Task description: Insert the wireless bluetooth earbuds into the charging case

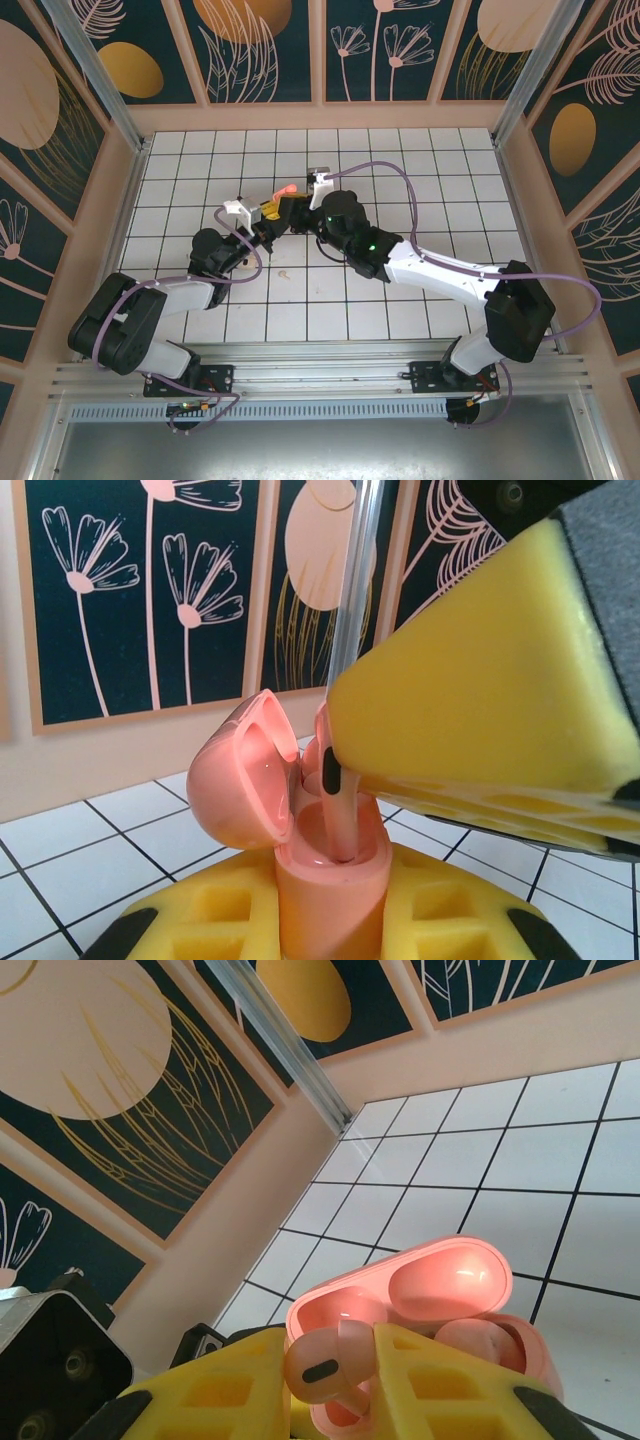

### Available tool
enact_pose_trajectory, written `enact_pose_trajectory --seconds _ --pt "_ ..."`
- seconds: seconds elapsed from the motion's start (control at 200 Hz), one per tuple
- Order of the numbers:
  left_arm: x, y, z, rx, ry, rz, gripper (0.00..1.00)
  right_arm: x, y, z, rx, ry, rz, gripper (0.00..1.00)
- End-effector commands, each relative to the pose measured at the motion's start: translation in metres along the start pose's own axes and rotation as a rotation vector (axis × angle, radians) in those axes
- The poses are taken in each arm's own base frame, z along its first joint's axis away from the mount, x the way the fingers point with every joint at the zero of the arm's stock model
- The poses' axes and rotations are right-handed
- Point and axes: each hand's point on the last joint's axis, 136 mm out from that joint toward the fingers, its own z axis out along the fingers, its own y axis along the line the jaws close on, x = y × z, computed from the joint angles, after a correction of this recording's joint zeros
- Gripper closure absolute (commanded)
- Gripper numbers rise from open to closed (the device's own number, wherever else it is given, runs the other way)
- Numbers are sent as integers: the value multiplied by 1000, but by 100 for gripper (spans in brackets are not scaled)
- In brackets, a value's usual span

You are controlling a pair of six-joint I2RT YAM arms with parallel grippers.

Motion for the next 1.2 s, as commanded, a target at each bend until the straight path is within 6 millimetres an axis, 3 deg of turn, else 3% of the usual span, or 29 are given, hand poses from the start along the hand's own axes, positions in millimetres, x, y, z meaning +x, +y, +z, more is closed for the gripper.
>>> enact_pose_trajectory --seconds 0.0,0.445,0.781,1.196 --pt "-26 -5 6 18 -79 24 100 8 7 3 -25 13 16 76" --pt "-35 -5 7 11 -102 35 100 46 -19 -8 91 149 -5 76" --pt "-38 -10 6 35 -108 54 99 48 -40 -10 193 160 10 73" --pt "-39 -17 7 73 -103 65 99 38 -40 -8 199 152 4 66"
